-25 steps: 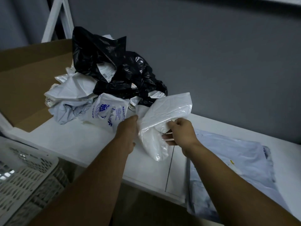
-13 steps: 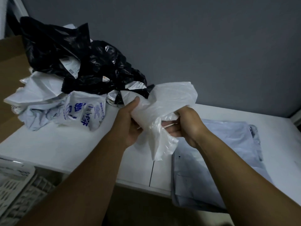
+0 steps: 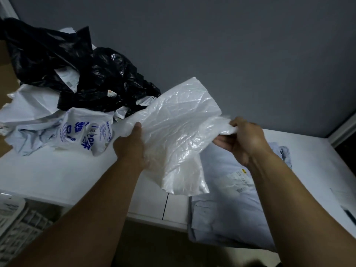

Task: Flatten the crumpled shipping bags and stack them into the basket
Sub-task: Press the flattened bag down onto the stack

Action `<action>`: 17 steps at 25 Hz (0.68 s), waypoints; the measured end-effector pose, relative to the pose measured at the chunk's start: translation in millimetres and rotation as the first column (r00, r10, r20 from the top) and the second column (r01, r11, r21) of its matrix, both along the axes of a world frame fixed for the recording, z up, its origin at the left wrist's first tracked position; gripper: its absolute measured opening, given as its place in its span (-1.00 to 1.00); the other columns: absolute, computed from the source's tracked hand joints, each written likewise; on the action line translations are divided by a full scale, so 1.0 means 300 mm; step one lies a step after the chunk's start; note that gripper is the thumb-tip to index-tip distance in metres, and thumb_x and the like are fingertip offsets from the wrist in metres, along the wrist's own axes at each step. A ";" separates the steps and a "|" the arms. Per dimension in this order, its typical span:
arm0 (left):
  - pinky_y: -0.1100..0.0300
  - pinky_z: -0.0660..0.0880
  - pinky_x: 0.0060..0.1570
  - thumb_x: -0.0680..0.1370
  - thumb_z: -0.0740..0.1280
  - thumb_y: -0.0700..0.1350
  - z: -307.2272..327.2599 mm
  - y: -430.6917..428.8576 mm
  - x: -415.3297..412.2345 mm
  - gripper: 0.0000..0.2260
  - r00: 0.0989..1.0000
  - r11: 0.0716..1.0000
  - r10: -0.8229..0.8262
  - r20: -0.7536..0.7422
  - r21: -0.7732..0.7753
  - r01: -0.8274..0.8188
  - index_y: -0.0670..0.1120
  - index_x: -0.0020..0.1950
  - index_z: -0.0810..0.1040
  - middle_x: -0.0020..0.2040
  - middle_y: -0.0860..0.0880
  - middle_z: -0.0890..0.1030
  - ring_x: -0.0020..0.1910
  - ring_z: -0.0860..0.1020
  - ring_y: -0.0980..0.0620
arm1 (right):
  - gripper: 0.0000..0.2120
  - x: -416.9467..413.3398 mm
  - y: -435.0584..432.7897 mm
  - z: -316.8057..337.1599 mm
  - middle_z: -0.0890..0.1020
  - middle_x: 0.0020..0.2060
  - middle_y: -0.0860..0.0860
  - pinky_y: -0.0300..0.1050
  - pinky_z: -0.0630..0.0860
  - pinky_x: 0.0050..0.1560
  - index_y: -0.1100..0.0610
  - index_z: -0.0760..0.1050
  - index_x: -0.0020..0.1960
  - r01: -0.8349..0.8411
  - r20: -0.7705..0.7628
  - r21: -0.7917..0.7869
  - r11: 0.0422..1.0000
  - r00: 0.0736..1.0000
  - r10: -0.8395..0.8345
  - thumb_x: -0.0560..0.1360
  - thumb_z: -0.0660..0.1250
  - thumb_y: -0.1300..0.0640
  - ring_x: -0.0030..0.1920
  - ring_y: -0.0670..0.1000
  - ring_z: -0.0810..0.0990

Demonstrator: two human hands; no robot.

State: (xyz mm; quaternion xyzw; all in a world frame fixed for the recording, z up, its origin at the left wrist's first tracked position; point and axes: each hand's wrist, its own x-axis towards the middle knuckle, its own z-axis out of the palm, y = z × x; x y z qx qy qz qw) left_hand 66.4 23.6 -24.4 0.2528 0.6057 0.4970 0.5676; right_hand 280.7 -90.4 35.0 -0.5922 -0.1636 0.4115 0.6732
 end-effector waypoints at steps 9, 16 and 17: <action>-0.12 0.54 0.18 0.46 0.41 0.28 -0.006 -0.001 0.020 -0.48 0.994 0.998 -0.011 0.113 -0.068 0.018 -0.09 0.20 0.51 0.24 -0.11 0.57 0.19 0.57 -0.16 | -0.64 -0.004 -0.056 -0.019 0.70 -0.11 0.06 0.01 0.60 -0.01 0.10 0.60 0.09 -0.151 -0.076 0.123 0.981 0.984 0.160 0.52 0.36 -0.18 -0.09 0.06 0.67; -0.16 0.50 0.23 0.56 0.36 0.05 -0.029 0.013 0.032 -0.62 0.921 0.987 -0.125 0.370 -0.052 0.155 0.00 0.36 0.51 0.29 -0.05 0.56 0.20 0.56 -0.13 | -0.60 -0.076 -0.049 -0.042 0.66 0.13 0.25 0.08 0.64 0.10 0.36 0.51 0.26 -0.382 0.077 0.145 0.913 0.924 0.374 0.45 0.46 0.33 0.17 0.28 0.65; -0.14 0.49 0.25 0.56 0.35 -0.02 -0.032 0.017 0.028 -0.63 0.911 0.988 -0.122 0.395 -0.042 0.150 -0.01 0.37 0.52 0.29 -0.06 0.57 0.21 0.56 -0.13 | -0.55 -0.069 -0.048 -0.044 0.65 0.13 0.26 0.08 0.64 0.09 0.36 0.50 0.27 -0.412 0.100 0.159 0.897 0.911 0.401 0.40 0.47 0.36 0.17 0.28 0.65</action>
